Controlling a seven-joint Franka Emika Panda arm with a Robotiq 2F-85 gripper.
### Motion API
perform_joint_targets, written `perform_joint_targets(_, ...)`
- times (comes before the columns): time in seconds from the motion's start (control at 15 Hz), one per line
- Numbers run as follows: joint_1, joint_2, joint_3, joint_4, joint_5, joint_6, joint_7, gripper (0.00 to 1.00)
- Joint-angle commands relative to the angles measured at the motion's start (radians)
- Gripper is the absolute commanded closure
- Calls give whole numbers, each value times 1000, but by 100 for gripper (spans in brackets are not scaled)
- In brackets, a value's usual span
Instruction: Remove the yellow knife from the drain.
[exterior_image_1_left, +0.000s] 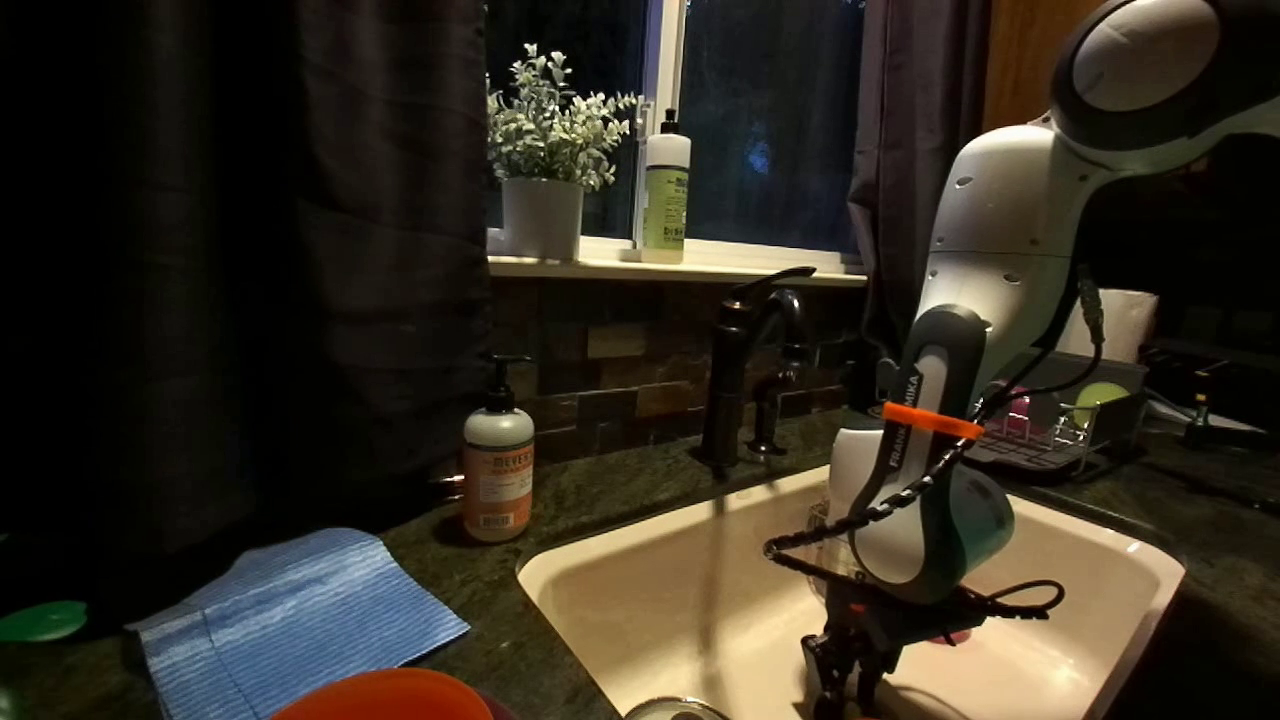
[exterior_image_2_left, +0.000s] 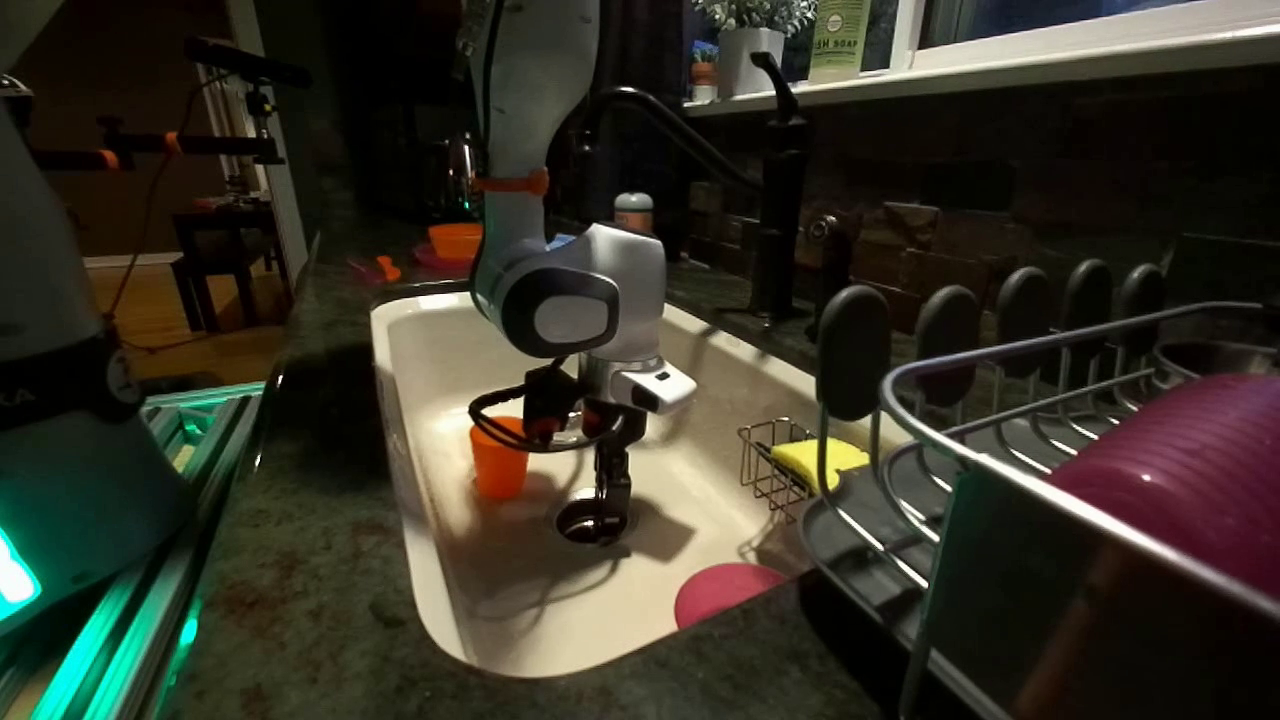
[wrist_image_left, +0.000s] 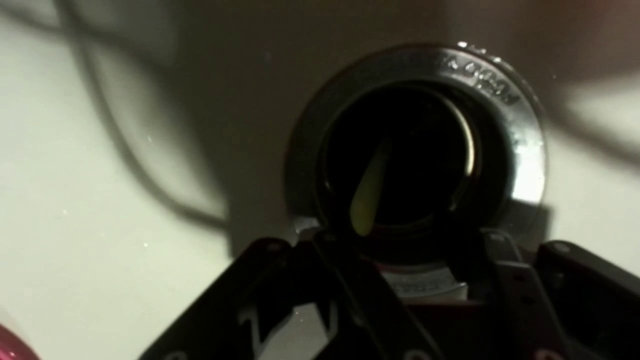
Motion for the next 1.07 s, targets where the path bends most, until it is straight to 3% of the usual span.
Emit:
perform_joint_targets(0.0,15,36,-4,16,12,36,-29,69)
perform_joint_targets(0.07,17,39,-5,17,12,35,-32,67)
perform_joint_targets(0.13,20,42,-8,19,11,35,-34,74)
perform_joint_targets(0.27,27,46,-13,20,9,34,-40,74)
perform_joint_targets(0.33,30,48,-15,21,8,34,-41,79)
perform_joint_targets(0.4,34,49,-17,22,7,33,-43,75)
perform_joint_targets(0.6,48,55,-27,25,4,30,-50,76)
perform_joint_targets(1.0,67,61,-42,29,1,29,-58,100)
